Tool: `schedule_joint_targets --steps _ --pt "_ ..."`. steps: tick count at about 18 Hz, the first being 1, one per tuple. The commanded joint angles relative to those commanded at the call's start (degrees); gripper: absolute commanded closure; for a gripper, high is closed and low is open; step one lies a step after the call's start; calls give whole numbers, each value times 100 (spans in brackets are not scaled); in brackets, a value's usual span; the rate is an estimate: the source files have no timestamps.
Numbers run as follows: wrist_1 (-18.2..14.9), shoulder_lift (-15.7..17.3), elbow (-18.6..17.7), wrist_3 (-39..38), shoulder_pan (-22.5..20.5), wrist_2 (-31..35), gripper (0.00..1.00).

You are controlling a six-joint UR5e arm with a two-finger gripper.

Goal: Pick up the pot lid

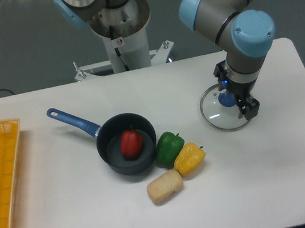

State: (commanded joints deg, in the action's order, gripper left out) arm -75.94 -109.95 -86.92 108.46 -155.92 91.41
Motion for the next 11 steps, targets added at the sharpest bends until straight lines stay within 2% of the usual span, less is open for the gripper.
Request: schedule_joint_targets --steps 8,11 --pt "18 44 -44 -70 44 0 0" --pt "158 44 -44 -79 70 0 0"
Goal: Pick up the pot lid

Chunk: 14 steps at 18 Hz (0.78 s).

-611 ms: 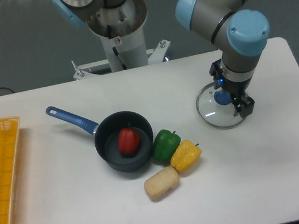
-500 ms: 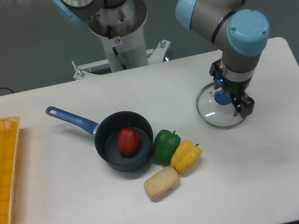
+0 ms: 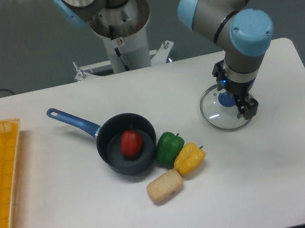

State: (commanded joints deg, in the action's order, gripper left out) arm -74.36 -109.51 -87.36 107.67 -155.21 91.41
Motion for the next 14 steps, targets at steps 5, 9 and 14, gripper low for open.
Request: schedule_joint_targets --steps 5,9,14 --pt "106 26 -9 -87 27 0 0" --pt "229 9 -105 -325 -87 18 0" --pt "238 -17 -193 -949 -167 26 0"
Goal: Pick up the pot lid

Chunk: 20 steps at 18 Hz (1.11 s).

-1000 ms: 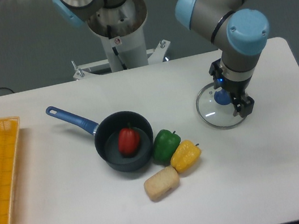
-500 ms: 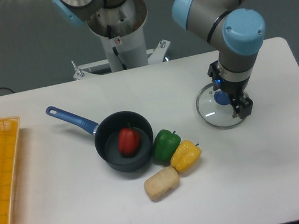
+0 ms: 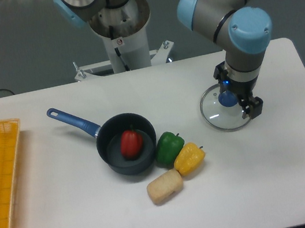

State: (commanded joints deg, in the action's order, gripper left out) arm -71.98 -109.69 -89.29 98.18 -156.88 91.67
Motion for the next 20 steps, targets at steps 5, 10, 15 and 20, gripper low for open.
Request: schedule_joint_targets --steps 5,10,15,20 --pt "640 35 -675 482 -272 -79 0" --pt "1002 96 -1116 747 -509 -88 0" --pt "1002 263 -1450 712 -1053 -341 0" --pt "993 351 -1617 -85 -1459 -694 0"
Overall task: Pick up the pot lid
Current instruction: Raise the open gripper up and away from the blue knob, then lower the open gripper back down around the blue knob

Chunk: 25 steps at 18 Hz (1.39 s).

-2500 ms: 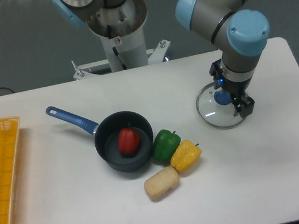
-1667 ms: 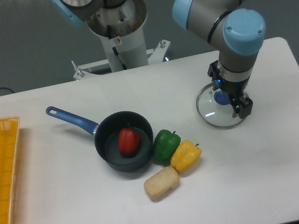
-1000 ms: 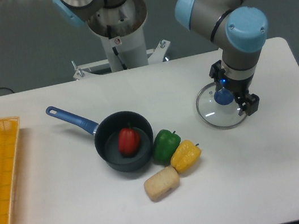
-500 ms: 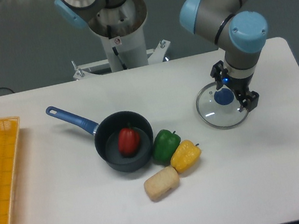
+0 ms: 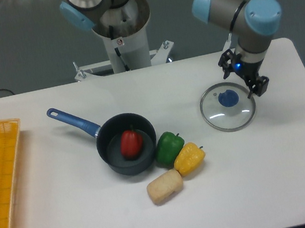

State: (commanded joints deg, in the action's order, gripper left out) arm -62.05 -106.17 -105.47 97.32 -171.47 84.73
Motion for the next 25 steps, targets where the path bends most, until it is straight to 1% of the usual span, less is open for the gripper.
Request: schedule_joint_targets --steps 4,10,12,20,25 --pt "-9 97 0 -1037 96 9 0" --pt "17 71 -18 -2637 343 0 0" --pt "140 44 -18 -3077 430 0 0" --pt "553 -176 -70 -3869 589 9 0" --pt "598 -246 -132 -4203 694 9 0"
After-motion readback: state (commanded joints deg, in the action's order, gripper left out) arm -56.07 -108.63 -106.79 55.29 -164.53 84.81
